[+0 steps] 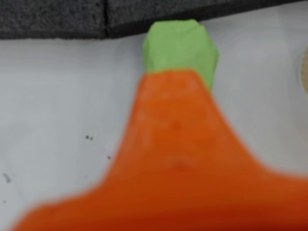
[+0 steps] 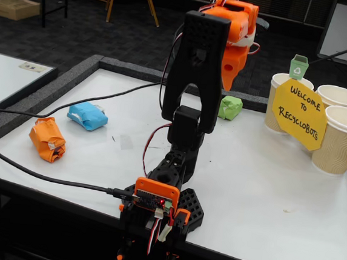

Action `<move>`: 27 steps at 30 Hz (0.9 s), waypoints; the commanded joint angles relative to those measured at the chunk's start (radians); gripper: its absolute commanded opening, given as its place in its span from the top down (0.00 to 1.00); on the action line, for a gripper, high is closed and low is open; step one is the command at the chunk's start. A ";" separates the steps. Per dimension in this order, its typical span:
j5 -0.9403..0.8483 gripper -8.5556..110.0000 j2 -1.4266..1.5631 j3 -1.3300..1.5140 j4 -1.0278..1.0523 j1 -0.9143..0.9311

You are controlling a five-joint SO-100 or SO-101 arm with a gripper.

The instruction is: Sort rubbish by color.

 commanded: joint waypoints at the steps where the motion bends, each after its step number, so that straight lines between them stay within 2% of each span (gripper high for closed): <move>1: -0.020 0.76 0.106 -0.021 -0.029 -0.038; 11: -0.018 0.76 0.109 -0.029 0.098 -0.161; 18: -0.012 0.76 0.101 0.035 -0.127 -0.051; 27: -0.021 0.72 0.017 0.064 -0.247 -0.011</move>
